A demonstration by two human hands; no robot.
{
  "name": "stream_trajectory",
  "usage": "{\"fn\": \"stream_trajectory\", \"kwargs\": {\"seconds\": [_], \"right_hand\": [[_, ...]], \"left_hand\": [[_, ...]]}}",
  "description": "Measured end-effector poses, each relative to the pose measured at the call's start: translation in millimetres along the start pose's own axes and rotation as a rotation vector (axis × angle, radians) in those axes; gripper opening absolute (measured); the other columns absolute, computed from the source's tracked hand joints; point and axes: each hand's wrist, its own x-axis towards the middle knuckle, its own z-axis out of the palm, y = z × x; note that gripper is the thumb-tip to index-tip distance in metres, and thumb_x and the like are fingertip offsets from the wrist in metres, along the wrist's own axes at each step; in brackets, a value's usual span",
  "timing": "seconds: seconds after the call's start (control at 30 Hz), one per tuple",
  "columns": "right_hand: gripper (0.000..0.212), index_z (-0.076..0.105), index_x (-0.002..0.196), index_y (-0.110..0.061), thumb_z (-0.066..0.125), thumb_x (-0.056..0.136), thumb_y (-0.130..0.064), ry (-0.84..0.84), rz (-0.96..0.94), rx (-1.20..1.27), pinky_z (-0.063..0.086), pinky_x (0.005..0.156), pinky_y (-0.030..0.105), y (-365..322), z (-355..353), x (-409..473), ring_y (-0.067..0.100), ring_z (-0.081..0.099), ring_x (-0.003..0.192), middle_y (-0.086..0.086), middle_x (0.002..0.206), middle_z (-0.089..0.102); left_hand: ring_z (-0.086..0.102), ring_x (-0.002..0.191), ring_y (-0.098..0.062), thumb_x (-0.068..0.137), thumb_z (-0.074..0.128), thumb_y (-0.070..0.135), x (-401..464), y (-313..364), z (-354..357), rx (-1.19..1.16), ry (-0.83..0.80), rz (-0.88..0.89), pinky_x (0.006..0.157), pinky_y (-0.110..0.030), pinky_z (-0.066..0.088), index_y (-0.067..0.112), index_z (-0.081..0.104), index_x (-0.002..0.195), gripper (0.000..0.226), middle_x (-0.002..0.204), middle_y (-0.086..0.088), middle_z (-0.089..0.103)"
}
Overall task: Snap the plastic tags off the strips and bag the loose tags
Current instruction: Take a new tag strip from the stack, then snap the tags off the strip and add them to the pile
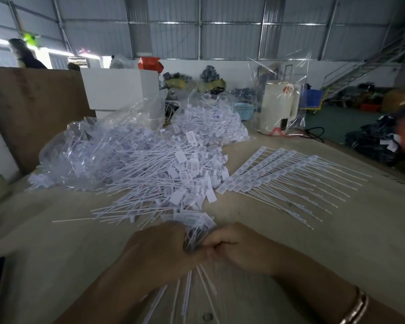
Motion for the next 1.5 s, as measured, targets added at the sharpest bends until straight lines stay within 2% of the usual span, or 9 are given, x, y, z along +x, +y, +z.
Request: {"fn": "stream_trajectory", "kwargs": {"seconds": [0.2, 0.4, 0.57, 0.7, 0.8, 0.9, 1.1, 1.27, 1.5], "right_hand": [[0.055, 0.072, 0.077, -0.025, 0.037, 0.082, 0.017, 0.382, 0.004, 0.196, 0.034, 0.051, 0.010, 17, -20, 0, -0.001, 0.046, 0.051, -0.013, 0.058, 0.057], [0.055, 0.071, 0.070, -0.022, 0.033, 0.083, 0.015, 0.722, 0.099, 0.345, 0.037, 0.051, 0.015, 42, -43, 0, 0.008, 0.044, 0.053, -0.006, 0.060, 0.056], [0.062, 0.072, 0.063, -0.027, 0.033, 0.082, 0.017, 0.731, 0.106, 0.349, 0.039, 0.048, 0.016, 48, -45, 3, 0.003, 0.046, 0.049, -0.010, 0.058, 0.058], [0.067, 0.071, 0.064, -0.036, 0.033, 0.083, 0.016, 0.657, 0.100, 0.280, 0.039, 0.049, 0.017, 50, -43, 7, 0.003, 0.045, 0.048, -0.011, 0.058, 0.058], [0.065, 0.071, 0.064, -0.036, 0.034, 0.084, 0.013, 0.620, 0.108, 0.242, 0.039, 0.049, 0.018, 50, -41, 7, 0.004, 0.046, 0.048, -0.012, 0.059, 0.059], [0.061, 0.069, 0.065, -0.033, 0.034, 0.083, 0.014, 0.579, 0.084, 0.210, 0.037, 0.048, 0.015, 48, -38, 4, 0.001, 0.046, 0.047, -0.015, 0.060, 0.059], [0.050, 0.068, 0.073, -0.022, 0.036, 0.080, 0.016, 0.553, 0.043, 0.109, 0.032, 0.048, 0.006, 41, -37, 5, -0.006, 0.049, 0.048, -0.009, 0.063, 0.056], [0.054, 0.065, 0.068, -0.028, 0.037, 0.080, 0.015, 0.655, 0.048, 0.065, 0.035, 0.051, 0.006, 40, -38, 4, -0.007, 0.052, 0.055, -0.010, 0.067, 0.059], [0.020, 0.063, 0.078, -0.024, 0.053, 0.081, -0.007, 0.709, 0.175, -0.233, 0.039, 0.063, 0.021, 55, -72, 10, 0.010, 0.055, 0.078, -0.004, 0.092, 0.065]], "left_hand": [[0.045, 0.077, -0.015, 0.087, 0.040, 0.047, -1, -3, -2, 0.074, -0.018, 0.047, 0.065, -0.027, 0.031, 0.025, 0.033, 0.078, 0.025, 0.074, 0.006, 0.036], [0.055, 0.076, -0.009, 0.097, 0.038, 0.032, -1, -20, -15, -0.240, -0.069, 0.203, 0.073, -0.035, 0.046, 0.031, 0.041, 0.112, 0.015, 0.092, 0.003, 0.058], [0.042, 0.039, -0.003, 0.097, 0.041, 0.024, 35, -31, -79, -0.585, 0.389, 0.292, 0.039, -0.022, 0.036, 0.043, 0.047, 0.089, 0.022, 0.056, 0.005, 0.051], [0.057, 0.080, -0.028, 0.098, 0.038, 0.016, 102, -54, -134, -0.213, 0.645, 0.064, 0.067, -0.034, 0.043, 0.009, 0.046, 0.129, 0.033, 0.103, -0.023, 0.057], [0.046, 0.116, -0.042, 0.095, 0.040, 0.013, 143, -69, -111, 0.084, 0.343, -0.118, 0.096, -0.041, 0.041, 0.004, 0.036, 0.138, 0.045, 0.130, -0.029, 0.044], [0.038, 0.123, -0.040, 0.092, 0.045, 0.021, 157, -68, -59, 0.278, 0.046, -0.144, 0.103, -0.044, 0.036, 0.006, 0.031, 0.140, 0.052, 0.136, -0.025, 0.036], [0.040, 0.123, -0.034, 0.082, 0.049, 0.042, 151, -53, -80, 0.289, 0.237, -0.298, 0.101, -0.045, 0.028, 0.016, 0.048, 0.128, 0.053, 0.134, -0.013, 0.045], [0.044, 0.113, -0.025, 0.079, 0.054, 0.016, 90, 0, -66, -0.049, 0.607, 0.188, 0.091, -0.041, 0.037, 0.014, 0.056, 0.118, 0.039, 0.120, -0.007, 0.055], [0.042, 0.110, -0.011, 0.088, 0.033, 0.034, 46, 45, 35, -0.124, 0.350, 0.455, 0.091, -0.030, 0.036, 0.027, 0.058, 0.116, 0.038, 0.116, 0.011, 0.055]]}}
